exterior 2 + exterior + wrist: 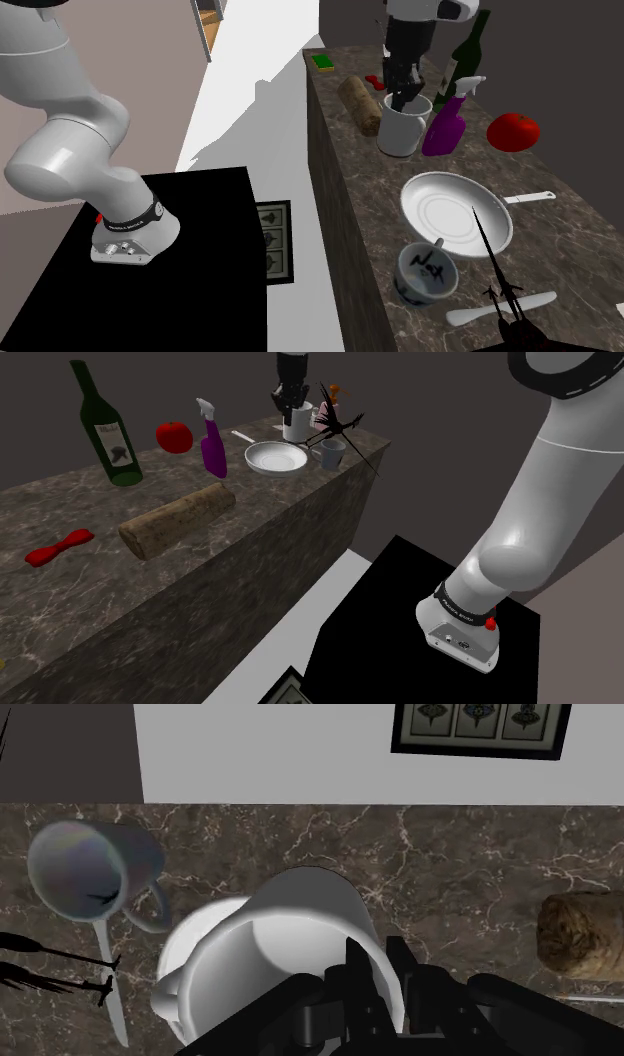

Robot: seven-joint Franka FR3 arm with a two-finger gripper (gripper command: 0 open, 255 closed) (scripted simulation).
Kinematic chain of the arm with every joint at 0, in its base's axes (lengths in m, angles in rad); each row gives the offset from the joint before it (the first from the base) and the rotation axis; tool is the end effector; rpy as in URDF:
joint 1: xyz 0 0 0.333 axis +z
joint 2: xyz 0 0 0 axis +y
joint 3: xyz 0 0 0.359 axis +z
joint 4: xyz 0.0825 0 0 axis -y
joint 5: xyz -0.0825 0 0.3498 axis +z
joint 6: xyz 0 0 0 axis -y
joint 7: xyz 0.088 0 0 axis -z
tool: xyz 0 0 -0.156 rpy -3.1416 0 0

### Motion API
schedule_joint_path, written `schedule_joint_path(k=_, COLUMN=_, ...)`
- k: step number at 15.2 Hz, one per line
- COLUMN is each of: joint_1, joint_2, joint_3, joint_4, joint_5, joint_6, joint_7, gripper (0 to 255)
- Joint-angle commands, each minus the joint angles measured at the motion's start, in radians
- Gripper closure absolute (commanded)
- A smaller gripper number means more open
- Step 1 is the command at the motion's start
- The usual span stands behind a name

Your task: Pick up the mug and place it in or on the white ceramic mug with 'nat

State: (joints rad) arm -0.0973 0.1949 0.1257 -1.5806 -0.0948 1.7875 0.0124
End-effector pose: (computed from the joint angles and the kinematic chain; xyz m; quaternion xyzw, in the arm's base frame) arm 0.5997 -0.0017 0.5251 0.9993 0.0166 0.0075 0.0341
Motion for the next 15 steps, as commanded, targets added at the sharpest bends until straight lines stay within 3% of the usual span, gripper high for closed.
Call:
schedule_joint_path(k=1, joint_1=-0.027, joint_2=0.003, joint_3=-0.018, joint_4=0.012, joint_5=0.004, joint_6=-0.005, joint_7=-0.047, gripper=255)
schedule_joint_path(k=8, joint_1=-0.119, joint_2=0.048, joint_3=-0.076, joint_4=0.089, joint_5=0.017, joint_6=-0.026, joint_7=-0.201, gripper=255)
schedule_joint_path(k=15, joint_1=-0.211, joint_2=0.146, joint_3=-0.126, joint_4=0.243, joint_5=0.035, joint_6=-0.072, joint_7=-0.348, gripper=255)
